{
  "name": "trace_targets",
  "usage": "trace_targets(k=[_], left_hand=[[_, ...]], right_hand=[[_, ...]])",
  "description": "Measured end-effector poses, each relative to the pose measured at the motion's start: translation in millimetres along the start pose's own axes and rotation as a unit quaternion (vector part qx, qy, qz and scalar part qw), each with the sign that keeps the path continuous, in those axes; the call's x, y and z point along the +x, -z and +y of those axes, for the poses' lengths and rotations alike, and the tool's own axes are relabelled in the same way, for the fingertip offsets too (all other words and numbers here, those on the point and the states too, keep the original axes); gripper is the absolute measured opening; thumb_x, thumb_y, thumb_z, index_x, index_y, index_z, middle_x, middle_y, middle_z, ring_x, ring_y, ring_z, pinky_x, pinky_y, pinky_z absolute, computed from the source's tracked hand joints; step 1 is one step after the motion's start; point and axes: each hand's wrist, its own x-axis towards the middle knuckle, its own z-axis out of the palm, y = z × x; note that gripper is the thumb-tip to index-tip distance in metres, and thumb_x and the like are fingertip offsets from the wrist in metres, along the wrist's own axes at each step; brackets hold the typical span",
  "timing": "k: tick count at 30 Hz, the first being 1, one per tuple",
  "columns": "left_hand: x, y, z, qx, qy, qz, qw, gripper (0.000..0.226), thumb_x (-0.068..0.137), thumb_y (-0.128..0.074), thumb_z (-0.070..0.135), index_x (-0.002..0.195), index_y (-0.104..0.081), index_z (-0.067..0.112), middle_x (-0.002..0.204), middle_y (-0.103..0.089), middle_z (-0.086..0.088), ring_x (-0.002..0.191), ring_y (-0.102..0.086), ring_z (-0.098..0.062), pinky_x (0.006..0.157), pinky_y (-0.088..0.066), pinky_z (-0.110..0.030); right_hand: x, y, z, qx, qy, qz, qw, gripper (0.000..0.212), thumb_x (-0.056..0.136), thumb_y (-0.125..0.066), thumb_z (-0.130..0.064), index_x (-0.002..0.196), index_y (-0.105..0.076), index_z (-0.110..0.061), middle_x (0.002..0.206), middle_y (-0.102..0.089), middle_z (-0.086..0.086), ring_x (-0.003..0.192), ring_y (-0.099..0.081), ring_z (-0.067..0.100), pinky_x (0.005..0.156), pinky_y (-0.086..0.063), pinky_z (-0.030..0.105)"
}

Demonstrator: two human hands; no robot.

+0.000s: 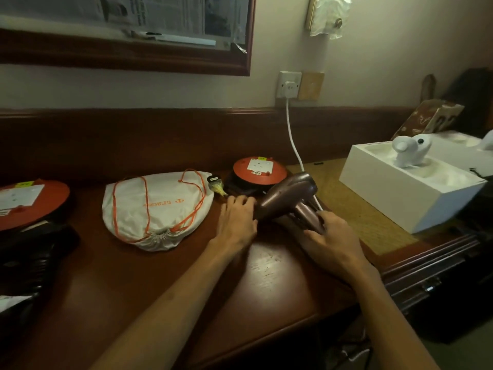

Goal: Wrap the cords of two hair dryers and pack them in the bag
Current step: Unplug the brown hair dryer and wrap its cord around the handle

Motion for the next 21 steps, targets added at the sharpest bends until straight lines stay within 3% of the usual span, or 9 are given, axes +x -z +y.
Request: trace_targets(k=[3, 5, 6, 7, 9, 12, 14, 17, 21], left_hand=[[-2.9, 30.2, 19.6, 0.014, -0.141, 0.031, 0.989, 0.066, 0.085, -0.074, 0.033, 0.144, -0.043, 0.027, 0.156, -0.036, -0.003, 0.142, -0.028, -0.024, 0.118, -0.025, -0.042], [-4.0, 42.0, 28.7, 0.062, -0.233, 0.02, 0.97, 0.072, 0.083, -0.075, 0.044, 0.146, -0.041, 0.03, 0.164, -0.025, -0.002, 0.149, -0.015, -0.023, 0.122, -0.009, -0.043], [-3.2, 46.1, 28.8, 0.079, -0.256, 0.004, 0.964, 0.073, 0.082, -0.075, 0.047, 0.145, -0.044, 0.029, 0.163, -0.029, -0.002, 0.151, -0.015, -0.022, 0.123, -0.003, -0.044], [-2.9, 49.8, 26.0, 0.075, -0.266, -0.012, 0.961, 0.068, 0.081, -0.075, 0.047, 0.142, -0.05, 0.026, 0.156, -0.042, -0.003, 0.15, -0.025, -0.022, 0.123, -0.001, -0.047], [-5.6, 57.5, 14.7, 0.007, -0.258, -0.023, 0.966, 0.05, 0.082, -0.074, 0.043, 0.125, -0.064, 0.019, 0.125, -0.07, -0.003, 0.128, -0.057, -0.021, 0.124, -0.009, -0.053], [-18.3, 62.6, -2.0, -0.089, -0.205, 0.016, 0.975, 0.042, 0.083, -0.076, 0.042, 0.116, -0.069, 0.017, 0.102, -0.075, 0.001, 0.103, -0.068, -0.01, 0.12, -0.023, -0.051], [-32.1, 65.4, -8.7, -0.155, -0.157, 0.033, 0.975, 0.039, 0.082, -0.079, 0.042, 0.112, -0.07, 0.02, 0.089, -0.067, 0.015, 0.09, -0.058, 0.01, 0.105, -0.037, -0.038], [-53.4, 70.4, -20.0, -0.241, -0.083, 0.055, 0.965, 0.036, 0.082, -0.081, 0.042, 0.105, -0.069, 0.018, 0.081, -0.058, 0.015, 0.078, -0.056, 0.006, 0.07, -0.041, -0.017], [-75.1, 66.4, -39.0, -0.3, -0.002, 0.083, 0.95, 0.038, 0.083, -0.078, 0.046, 0.102, -0.07, 0.015, 0.08, -0.071, -0.002, 0.071, -0.071, -0.013, 0.067, -0.059, -0.035]], right_hand=[[0.3, 29.5, -26.4, -0.029, 0.06, -0.056, 0.996, 0.037, 0.084, -0.078, -0.034, 0.116, -0.062, -0.026, 0.105, -0.065, -0.005, 0.09, -0.061, 0.011, 0.08, -0.054, 0.032], [-2.2, 46.2, -51.9, -0.054, 0.12, -0.089, 0.987, 0.039, 0.08, -0.081, -0.037, 0.114, -0.063, -0.027, 0.106, -0.069, -0.004, 0.093, -0.064, 0.013, 0.082, -0.057, 0.037], [-4.8, 52.5, -65.4, -0.067, 0.154, -0.101, 0.981, 0.043, 0.078, -0.082, -0.039, 0.115, -0.063, -0.028, 0.106, -0.069, -0.004, 0.095, -0.066, 0.015, 0.084, -0.058, 0.039], [-6.0, 58.2, -77.9, -0.088, 0.176, -0.106, 0.975, 0.045, 0.076, -0.083, -0.042, 0.114, -0.063, -0.027, 0.104, -0.069, -0.005, 0.095, -0.066, 0.016, 0.083, -0.058, 0.039], [-2.9, 69.0, -98.6, -0.16, 0.186, -0.084, 0.966, 0.045, 0.071, -0.082, -0.058, 0.096, -0.061, -0.026, 0.088, -0.065, -0.006, 0.079, -0.062, 0.013, 0.071, -0.054, 0.034], [8.0, 85.8, -113.4, -0.201, 0.139, -0.077, 0.967, 0.062, 0.055, -0.076, -0.081, 0.077, -0.055, -0.027, 0.074, -0.061, -0.006, 0.066, -0.058, 0.011, 0.061, -0.051, 0.031], [9.5, 98.0, -115.2, -0.113, 0.118, -0.103, 0.981, 0.062, 0.056, -0.081, -0.073, 0.088, -0.064, -0.023, 0.079, -0.066, -0.003, 0.068, -0.066, 0.016, 0.064, -0.061, 0.037], [-2.5, 106.8, -109.6, 0.148, 0.137, -0.085, 0.976, 0.041, 0.076, -0.085, -0.033, 0.107, -0.065, -0.014, 0.084, -0.07, 0.007, 0.061, -0.074, 0.024, 0.059, -0.064, 0.039], [-33.4, 83.6, -93.2, 0.337, 0.191, 0.037, 0.921, 0.029, 0.089, -0.074, -0.014, 0.113, -0.065, -0.003, 0.063, -0.07, 0.012, 0.048, -0.069, 0.026, 0.048, -0.06, 0.038]])
